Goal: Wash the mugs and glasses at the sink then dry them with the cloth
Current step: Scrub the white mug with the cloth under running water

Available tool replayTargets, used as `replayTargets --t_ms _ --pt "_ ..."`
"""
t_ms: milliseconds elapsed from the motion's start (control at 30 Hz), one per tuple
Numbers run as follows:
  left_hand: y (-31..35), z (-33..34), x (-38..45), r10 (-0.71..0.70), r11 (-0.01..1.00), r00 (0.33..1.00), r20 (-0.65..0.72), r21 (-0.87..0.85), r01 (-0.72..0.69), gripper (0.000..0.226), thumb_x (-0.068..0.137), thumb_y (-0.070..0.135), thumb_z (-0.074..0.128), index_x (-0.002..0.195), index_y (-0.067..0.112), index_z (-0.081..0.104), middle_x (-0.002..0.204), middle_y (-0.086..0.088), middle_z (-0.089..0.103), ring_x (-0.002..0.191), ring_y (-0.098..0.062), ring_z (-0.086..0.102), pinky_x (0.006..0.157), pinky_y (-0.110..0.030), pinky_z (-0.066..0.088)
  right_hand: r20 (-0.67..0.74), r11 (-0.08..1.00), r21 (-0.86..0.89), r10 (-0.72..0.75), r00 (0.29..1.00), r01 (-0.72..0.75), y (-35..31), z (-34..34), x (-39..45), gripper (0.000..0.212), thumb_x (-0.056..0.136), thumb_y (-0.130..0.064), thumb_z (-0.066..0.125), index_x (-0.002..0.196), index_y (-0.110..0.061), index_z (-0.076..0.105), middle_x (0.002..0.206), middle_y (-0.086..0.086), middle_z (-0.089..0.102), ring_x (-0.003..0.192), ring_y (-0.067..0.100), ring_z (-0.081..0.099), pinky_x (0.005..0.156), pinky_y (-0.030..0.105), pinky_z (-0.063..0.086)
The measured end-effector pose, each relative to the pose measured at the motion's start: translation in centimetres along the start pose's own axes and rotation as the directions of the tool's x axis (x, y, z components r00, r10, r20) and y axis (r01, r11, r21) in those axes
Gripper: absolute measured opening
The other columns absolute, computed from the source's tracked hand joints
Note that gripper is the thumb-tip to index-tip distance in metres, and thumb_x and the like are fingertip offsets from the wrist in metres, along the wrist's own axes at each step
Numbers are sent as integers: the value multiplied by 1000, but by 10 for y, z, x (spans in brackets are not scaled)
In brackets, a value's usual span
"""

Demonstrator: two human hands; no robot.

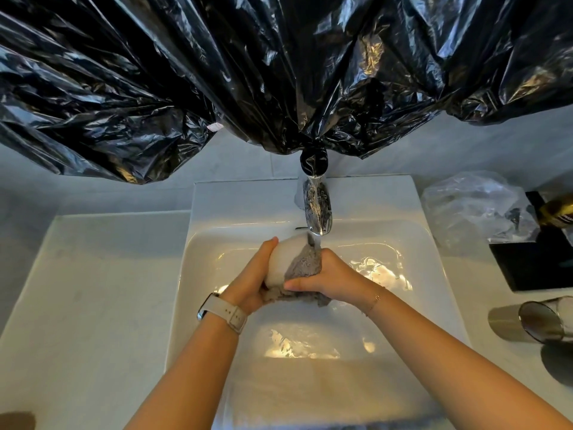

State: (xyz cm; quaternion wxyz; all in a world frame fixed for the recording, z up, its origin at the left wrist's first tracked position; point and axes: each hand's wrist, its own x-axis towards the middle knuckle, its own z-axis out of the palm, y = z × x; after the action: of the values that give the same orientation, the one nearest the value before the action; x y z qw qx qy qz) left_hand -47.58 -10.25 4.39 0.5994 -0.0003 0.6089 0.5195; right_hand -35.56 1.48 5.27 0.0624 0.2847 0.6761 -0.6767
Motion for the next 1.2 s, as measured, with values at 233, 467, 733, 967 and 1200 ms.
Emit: replayTargets --t_ms 233,467,733,967,1200 --pt "-17 13 -1 291 925 950 -109 286 -251 62 81 76 48 127 34 43 116 -4 64 98 -17 69 76 -35 62 9 857 510 78 997 -71 2 -3 5 47 77 -35 77 114 -6 69 107 17 73 103 31 70 86 39 56" --pt "-8 6 1 40 998 999 -4 50 -40 66 93 68 40 101 15 78 95 -19 74 88 -26 73 71 -32 57 -53 980 196 -32 998 42 2 0 0 12 79 -17 80 87 -20 73 84 -4 76 85 10 72 73 21 55" --pt "-19 21 -2 100 985 994 -44 -140 -105 60 92 64 43 98 17 80 100 -15 76 83 -26 75 60 -31 59 -39 995 100 30 999 -26 -3 -12 -4 42 68 -28 88 100 -12 67 88 -6 76 87 7 72 77 23 57" --pt "-24 31 -3 419 898 855 -306 278 -340 49 77 68 54 110 33 47 101 -3 69 89 -18 70 69 -39 61 -529 826 542 193 826 154 1 16 4 14 87 -26 71 82 -12 70 82 9 76 81 23 73 66 31 59" --pt "-22 11 -8 220 957 938 -268 -129 -261 52 84 66 57 114 23 55 87 -4 64 68 -17 63 44 -22 46 -621 709 655 308 721 262 4 1 -20 24 92 -30 65 94 -6 69 91 12 74 79 20 73 60 28 58"
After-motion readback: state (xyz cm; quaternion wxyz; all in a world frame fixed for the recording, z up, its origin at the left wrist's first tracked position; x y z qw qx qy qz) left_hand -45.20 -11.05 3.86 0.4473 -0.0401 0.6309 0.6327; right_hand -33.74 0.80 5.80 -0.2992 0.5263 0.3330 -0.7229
